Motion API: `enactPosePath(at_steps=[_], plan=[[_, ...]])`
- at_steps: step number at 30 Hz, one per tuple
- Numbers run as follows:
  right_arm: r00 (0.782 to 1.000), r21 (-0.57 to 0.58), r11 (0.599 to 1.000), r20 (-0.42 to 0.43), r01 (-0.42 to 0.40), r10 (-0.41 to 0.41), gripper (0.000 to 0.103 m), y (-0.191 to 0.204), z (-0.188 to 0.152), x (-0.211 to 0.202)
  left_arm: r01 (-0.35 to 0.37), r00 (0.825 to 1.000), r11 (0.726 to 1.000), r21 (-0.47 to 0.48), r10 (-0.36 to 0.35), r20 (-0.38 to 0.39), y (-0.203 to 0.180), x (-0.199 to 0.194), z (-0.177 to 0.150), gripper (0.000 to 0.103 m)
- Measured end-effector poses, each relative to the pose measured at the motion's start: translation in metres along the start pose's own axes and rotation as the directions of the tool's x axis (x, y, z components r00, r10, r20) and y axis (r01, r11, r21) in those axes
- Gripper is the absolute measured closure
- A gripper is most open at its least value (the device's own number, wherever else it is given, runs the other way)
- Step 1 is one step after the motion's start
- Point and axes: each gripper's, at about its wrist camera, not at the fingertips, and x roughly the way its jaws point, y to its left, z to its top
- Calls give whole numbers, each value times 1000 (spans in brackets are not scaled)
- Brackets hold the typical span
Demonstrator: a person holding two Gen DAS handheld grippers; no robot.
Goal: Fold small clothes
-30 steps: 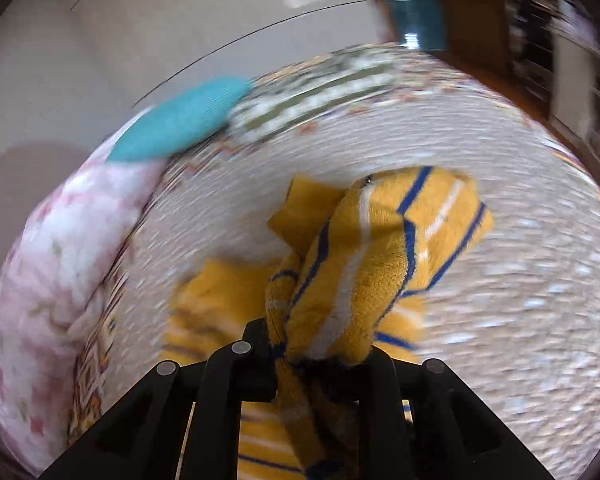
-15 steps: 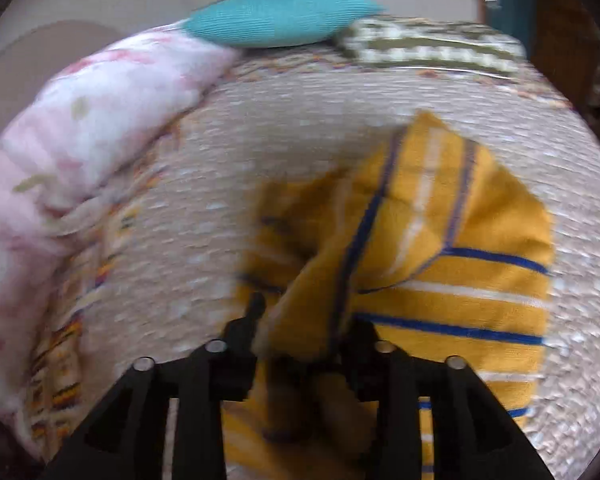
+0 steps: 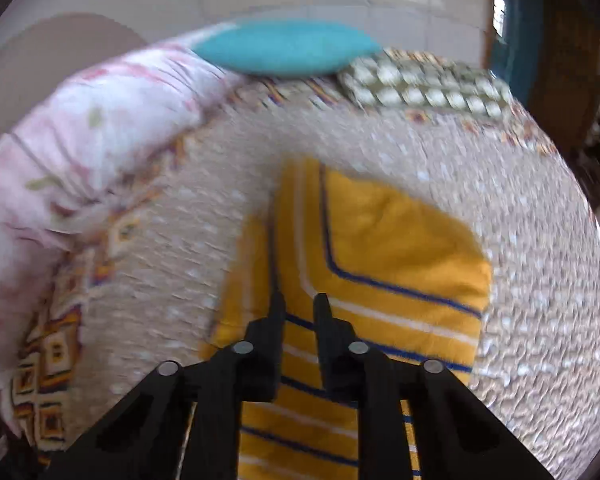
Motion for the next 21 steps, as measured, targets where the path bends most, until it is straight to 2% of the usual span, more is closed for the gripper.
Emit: enactPosePath(at_steps=[1,4,7,10,12,14,15,16,18,21], plan=[[999,7,1000,-34,-17,18,87,3,-1,12,-3,1000,1000,1,3,-1,0,1,0,0],[990,12,997,-117,-82,82,98,22,-11,48,-18,1000,1000,11,18,-4,-2,3,-1,0],[989,21,995,-108,-98,100,98,32,-14,56,-33,999,999,24,33,-5,-5,6,0,0],[981,56,988,-120,-144,150,98,26,-17,55,-52,998,998,38,53,-16,-7,9,0,0],[964,82,973,-143,-214,224,98,19,-21,52,-65,998,997,46,66,-20,-9,10,0,0],[931,98,952,-198,-292,306,98,22,-33,55,-77,997,996,53,79,-24,-11,11,0,0],[918,99,945,-226,-311,326,98,23,-38,56,-82,996,995,56,84,-26,-11,11,-1,0],[914,81,946,-241,-315,326,97,27,-46,58,-89,995,994,61,90,-29,-12,12,-1,0],[936,13,955,-195,-296,293,98,37,-55,48,-96,995,993,66,98,-28,-14,12,-2,0],[925,31,932,-117,-360,361,98,30,-54,19,-106,994,992,70,109,-28,-15,12,-3,0]])
